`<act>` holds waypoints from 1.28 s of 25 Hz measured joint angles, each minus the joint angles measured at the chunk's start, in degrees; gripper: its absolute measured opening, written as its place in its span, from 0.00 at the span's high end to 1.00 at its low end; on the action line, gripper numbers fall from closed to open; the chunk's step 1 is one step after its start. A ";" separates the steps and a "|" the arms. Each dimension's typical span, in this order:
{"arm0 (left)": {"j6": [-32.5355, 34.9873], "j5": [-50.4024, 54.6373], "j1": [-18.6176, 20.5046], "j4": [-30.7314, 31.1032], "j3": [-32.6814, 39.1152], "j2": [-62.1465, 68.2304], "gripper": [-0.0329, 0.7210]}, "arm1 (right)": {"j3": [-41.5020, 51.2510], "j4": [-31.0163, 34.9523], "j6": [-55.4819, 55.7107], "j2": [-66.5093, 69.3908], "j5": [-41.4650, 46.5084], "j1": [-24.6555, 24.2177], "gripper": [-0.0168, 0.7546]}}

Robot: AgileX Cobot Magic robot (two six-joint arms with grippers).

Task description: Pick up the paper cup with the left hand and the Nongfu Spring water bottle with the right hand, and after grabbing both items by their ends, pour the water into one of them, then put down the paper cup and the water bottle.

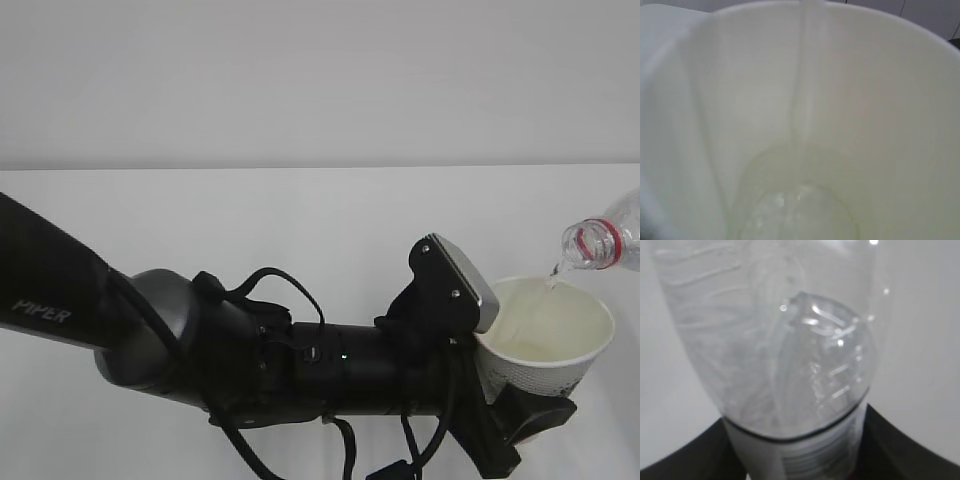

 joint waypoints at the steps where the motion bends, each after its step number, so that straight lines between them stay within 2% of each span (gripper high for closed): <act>1: 0.00 0.00 0.00 0.00 0.00 0.00 0.23 | 0.00 0.00 -0.11 0.00 0.00 0.00 0.44; 32: 0.00 0.41 0.00 -0.09 0.00 0.24 0.23 | -1.19 -0.10 -1.05 0.65 -0.88 0.00 0.44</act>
